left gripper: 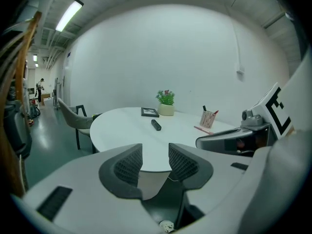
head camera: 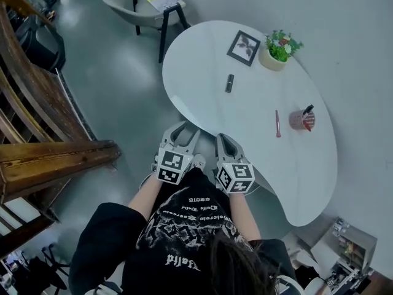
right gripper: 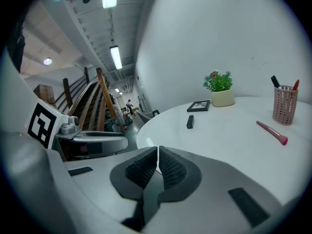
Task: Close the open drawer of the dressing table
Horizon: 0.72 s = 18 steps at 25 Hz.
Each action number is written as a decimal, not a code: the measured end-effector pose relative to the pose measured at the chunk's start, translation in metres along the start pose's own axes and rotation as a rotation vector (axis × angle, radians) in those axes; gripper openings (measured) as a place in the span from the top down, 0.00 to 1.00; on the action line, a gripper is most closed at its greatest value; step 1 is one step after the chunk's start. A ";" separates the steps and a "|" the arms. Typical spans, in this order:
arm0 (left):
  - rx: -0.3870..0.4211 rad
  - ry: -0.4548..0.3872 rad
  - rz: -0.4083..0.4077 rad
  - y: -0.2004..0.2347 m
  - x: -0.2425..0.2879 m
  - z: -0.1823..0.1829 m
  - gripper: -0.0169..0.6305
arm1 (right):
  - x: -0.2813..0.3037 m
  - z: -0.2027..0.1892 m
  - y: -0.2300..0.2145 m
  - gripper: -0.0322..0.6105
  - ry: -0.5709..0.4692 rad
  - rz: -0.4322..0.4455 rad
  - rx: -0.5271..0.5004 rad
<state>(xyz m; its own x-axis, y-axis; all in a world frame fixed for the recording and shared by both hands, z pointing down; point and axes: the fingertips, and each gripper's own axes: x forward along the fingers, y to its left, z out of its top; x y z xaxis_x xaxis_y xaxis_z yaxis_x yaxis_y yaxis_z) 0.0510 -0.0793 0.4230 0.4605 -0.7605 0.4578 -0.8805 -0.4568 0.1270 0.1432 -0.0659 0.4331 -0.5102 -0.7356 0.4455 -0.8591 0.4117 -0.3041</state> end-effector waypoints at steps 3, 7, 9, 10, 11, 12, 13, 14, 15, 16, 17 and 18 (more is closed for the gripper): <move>-0.015 -0.023 0.014 -0.005 -0.006 0.007 0.70 | -0.005 0.004 -0.001 0.91 0.002 0.012 -0.020; -0.036 -0.038 0.037 -0.011 -0.012 0.007 0.70 | -0.007 0.013 -0.004 0.91 -0.003 0.028 -0.054; -0.032 -0.036 0.041 -0.014 -0.013 0.006 0.70 | -0.009 0.017 -0.006 0.91 -0.007 0.030 -0.066; -0.030 -0.038 0.043 -0.015 -0.013 0.006 0.70 | -0.010 0.018 -0.006 0.91 -0.008 0.030 -0.071; -0.030 -0.043 0.046 -0.016 -0.014 0.007 0.70 | -0.011 0.018 -0.006 0.91 -0.009 0.031 -0.075; -0.030 -0.048 0.048 -0.016 -0.014 0.008 0.70 | -0.011 0.019 -0.006 0.91 -0.010 0.031 -0.079; -0.029 -0.053 0.051 -0.015 -0.015 0.010 0.71 | -0.012 0.019 -0.005 0.91 -0.012 0.033 -0.080; -0.025 -0.057 0.054 -0.015 -0.015 0.012 0.71 | -0.011 0.019 -0.005 0.91 -0.014 0.035 -0.081; -0.021 -0.061 0.056 -0.014 -0.015 0.013 0.71 | -0.011 0.020 -0.004 0.91 -0.017 0.037 -0.081; -0.019 -0.063 0.056 -0.015 -0.015 0.014 0.71 | -0.011 0.020 -0.004 0.91 -0.019 0.038 -0.081; -0.019 -0.064 0.055 -0.016 -0.014 0.014 0.71 | -0.011 0.020 -0.004 0.91 -0.020 0.038 -0.082; -0.019 -0.064 0.054 -0.017 -0.014 0.014 0.71 | -0.011 0.020 -0.004 0.91 -0.021 0.037 -0.083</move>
<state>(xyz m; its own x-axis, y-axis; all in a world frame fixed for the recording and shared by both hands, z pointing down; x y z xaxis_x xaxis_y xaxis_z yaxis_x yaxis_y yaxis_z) 0.0612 -0.0674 0.4017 0.4182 -0.8119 0.4074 -0.9058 -0.4063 0.1202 0.1537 -0.0699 0.4127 -0.5418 -0.7296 0.4173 -0.8403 0.4815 -0.2491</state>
